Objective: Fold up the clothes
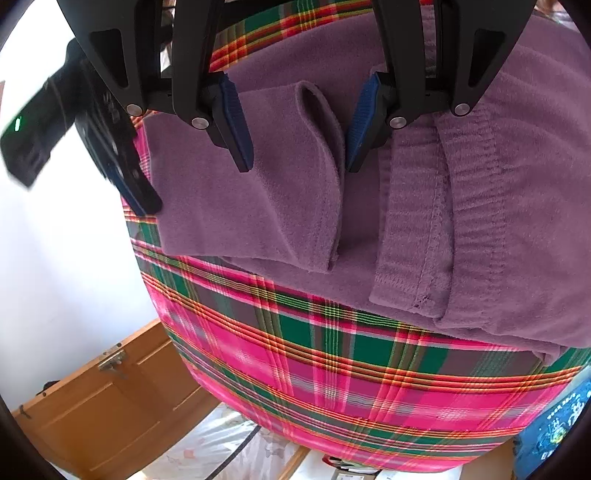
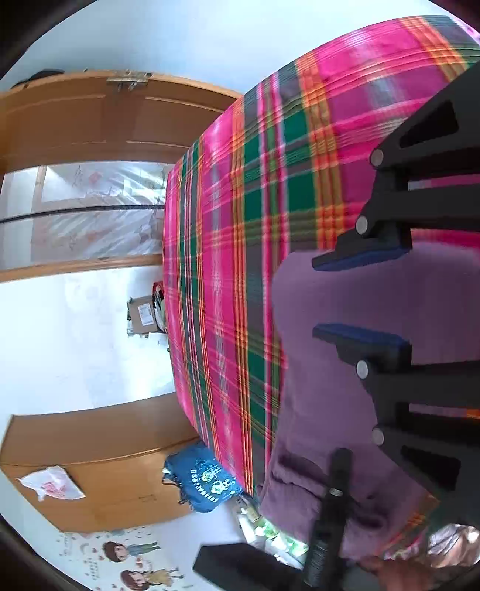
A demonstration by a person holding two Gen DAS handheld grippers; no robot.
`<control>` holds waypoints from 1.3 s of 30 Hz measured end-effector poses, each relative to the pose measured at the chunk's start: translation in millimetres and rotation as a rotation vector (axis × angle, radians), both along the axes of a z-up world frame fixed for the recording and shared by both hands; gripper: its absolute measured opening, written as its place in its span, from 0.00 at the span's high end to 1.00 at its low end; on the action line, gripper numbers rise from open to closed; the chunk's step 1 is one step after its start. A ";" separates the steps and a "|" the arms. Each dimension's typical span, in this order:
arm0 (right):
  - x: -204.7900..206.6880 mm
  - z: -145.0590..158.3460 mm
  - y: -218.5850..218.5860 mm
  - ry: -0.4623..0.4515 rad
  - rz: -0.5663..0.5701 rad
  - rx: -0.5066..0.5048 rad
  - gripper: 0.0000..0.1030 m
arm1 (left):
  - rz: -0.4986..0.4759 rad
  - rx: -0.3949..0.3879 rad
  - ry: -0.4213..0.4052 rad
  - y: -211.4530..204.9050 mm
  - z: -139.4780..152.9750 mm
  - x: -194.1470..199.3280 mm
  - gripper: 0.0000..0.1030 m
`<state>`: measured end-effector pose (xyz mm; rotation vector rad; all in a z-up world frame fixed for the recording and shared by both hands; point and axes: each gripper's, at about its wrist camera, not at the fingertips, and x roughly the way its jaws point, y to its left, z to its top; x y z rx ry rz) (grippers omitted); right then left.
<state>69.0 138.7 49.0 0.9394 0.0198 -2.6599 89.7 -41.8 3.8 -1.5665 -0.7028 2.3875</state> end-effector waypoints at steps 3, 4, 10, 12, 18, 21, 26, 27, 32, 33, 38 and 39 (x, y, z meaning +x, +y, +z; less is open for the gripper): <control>-19.7 -7.5 -0.4 -0.065 -0.041 0.016 0.75 | -0.009 -0.008 0.000 2.6 -0.9 1.5 0.49; -26.0 -10.4 0.3 -0.090 -0.057 0.022 0.75 | -0.008 -0.004 0.000 2.0 -1.1 2.1 0.49; -36.5 -23.8 15.5 -0.155 -0.074 -0.035 0.75 | -0.008 -0.012 -0.008 -0.2 -2.6 5.6 0.49; -34.8 -25.1 19.2 -0.156 -0.076 -0.055 0.75 | -0.009 -0.017 -0.008 -1.3 -1.1 10.4 0.49; -4.7 -8.7 35.2 -0.074 -0.038 -0.118 0.75 | -0.003 -0.018 -0.015 -0.4 -0.7 13.0 0.49; 17.1 -4.5 48.0 -0.031 -0.027 -0.114 0.75 | -0.002 -0.007 -0.018 -1.7 -1.7 12.9 0.49; 59.7 -8.0 61.1 0.021 -0.004 -0.101 0.56 | 0.002 -0.004 -0.021 -2.0 -2.1 14.0 0.49; 66.4 -9.0 59.7 0.031 0.009 -0.086 0.54 | 0.003 -0.002 -0.021 -2.5 -2.0 14.0 0.49; 84.8 -23.3 34.1 0.060 0.045 0.092 0.53 | 0.007 0.004 -0.021 -3.5 -1.7 15.3 0.49; 84.2 -26.1 30.8 0.056 0.039 0.113 0.53 | 0.007 0.004 -0.020 -3.4 -1.8 15.7 0.49; 75.6 -35.2 26.6 0.042 -0.014 0.154 0.53 | 0.007 0.000 -0.019 -2.8 -2.0 16.5 0.49; 73.0 -36.2 26.5 0.040 -0.027 0.158 0.53 | 0.008 0.001 -0.019 -2.9 -2.0 16.4 0.49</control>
